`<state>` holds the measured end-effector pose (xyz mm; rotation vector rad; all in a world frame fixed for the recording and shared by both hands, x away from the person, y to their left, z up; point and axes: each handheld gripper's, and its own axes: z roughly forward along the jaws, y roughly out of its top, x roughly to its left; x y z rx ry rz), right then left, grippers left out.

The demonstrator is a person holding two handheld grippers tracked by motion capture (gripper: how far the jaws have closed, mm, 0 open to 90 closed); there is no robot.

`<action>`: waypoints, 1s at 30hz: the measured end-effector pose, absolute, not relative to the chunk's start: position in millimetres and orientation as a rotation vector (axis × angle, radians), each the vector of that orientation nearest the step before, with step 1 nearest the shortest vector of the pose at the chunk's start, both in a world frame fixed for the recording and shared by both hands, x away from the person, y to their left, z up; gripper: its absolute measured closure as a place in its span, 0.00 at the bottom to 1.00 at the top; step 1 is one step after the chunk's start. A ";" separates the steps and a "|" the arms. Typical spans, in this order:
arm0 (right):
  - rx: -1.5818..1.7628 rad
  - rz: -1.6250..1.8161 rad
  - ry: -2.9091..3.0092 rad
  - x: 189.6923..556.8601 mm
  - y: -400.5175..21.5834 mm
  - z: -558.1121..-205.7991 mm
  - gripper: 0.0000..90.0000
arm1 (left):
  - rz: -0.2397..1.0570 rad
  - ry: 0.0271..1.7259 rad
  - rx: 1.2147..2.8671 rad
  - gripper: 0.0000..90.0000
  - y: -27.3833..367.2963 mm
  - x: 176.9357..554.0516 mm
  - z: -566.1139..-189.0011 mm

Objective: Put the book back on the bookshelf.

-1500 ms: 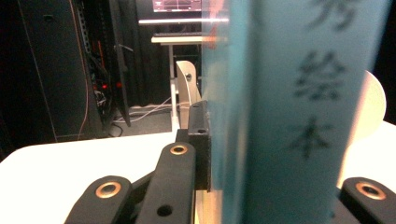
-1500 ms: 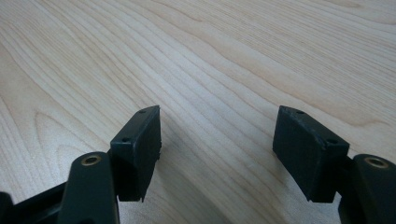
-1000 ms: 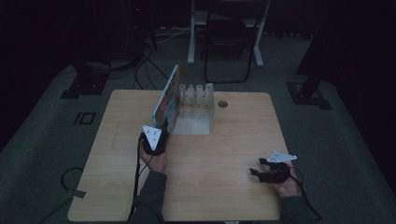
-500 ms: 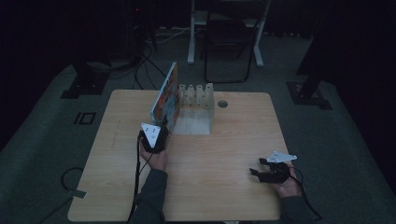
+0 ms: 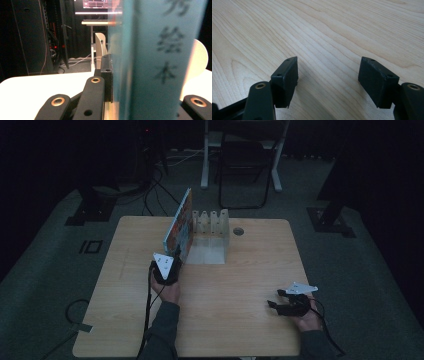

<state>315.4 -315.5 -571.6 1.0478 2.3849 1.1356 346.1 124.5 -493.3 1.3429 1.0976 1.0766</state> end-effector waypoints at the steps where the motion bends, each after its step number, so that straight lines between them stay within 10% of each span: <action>1: 1.048 1.136 2.385 315.4 -315.5 -571.6 0.35 | 1.077 1.098 1.343 0.90 124.5 346.1 -493.3; 30: 1.049 1.141 2.385 315.7 -315.9 -571.6 0.35 | 1.052 1.108 1.334 0.90 130.2 338.7 -504.1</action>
